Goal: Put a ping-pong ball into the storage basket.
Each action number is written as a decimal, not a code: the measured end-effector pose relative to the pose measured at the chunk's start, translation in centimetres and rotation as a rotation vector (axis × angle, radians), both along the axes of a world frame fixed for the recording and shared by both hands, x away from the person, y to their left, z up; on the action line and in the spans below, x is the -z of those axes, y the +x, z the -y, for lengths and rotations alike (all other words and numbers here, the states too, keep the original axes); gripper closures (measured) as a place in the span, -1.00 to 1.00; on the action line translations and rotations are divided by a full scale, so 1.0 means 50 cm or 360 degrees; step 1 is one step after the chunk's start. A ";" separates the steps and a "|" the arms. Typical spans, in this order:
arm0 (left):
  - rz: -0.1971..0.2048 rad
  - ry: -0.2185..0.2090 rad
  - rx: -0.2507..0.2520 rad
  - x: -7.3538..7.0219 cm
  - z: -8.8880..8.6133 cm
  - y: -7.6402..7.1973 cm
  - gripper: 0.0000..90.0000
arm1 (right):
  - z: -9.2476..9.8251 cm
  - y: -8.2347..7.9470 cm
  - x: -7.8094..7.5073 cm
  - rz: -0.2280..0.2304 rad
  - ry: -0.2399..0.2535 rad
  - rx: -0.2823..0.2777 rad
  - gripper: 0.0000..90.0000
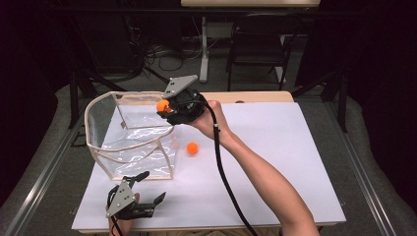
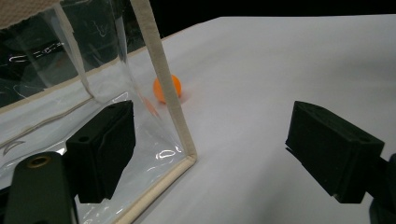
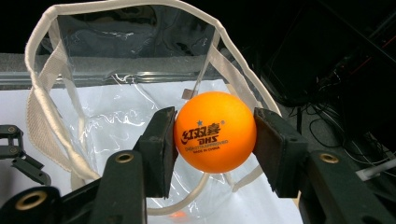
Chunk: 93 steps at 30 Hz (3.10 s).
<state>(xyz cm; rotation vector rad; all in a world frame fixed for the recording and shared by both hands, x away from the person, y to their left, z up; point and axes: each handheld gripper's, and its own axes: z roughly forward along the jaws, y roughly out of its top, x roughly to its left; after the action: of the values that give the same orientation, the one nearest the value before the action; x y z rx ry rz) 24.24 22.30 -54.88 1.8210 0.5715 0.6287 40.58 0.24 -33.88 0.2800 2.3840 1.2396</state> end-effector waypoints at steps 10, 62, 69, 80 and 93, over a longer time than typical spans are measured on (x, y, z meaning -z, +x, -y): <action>-0.0002 -0.0001 0.0010 0.000 0.001 0.000 -0.65 | -0.019 -0.005 0.005 -0.0009 -0.0033 -0.0019 0.13; 0.0006 0.0003 0.0006 -0.001 0.001 -0.001 -0.65 | -0.075 0.003 0.044 -0.0095 -0.0250 -0.0014 0.13; 0.0006 0.0003 0.0006 -0.001 0.000 0.000 -0.65 | -0.079 0.005 0.050 -0.0105 -0.0273 -0.0017 0.13; 0.0006 0.0000 0.0009 -0.001 0.001 -0.001 -0.65 | -0.090 0.005 0.055 -0.0111 -0.0331 -0.0015 0.13; 0.0008 0.0001 0.0007 -0.002 0.000 -0.001 -0.65 | -0.102 0.007 0.064 -0.0133 -0.0387 -0.0012 0.13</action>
<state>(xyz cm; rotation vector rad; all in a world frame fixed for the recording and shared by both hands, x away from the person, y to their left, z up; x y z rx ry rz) 24.19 22.30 -54.79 1.8203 0.5635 0.6302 40.93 5.33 -37.07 0.2508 2.5780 0.9447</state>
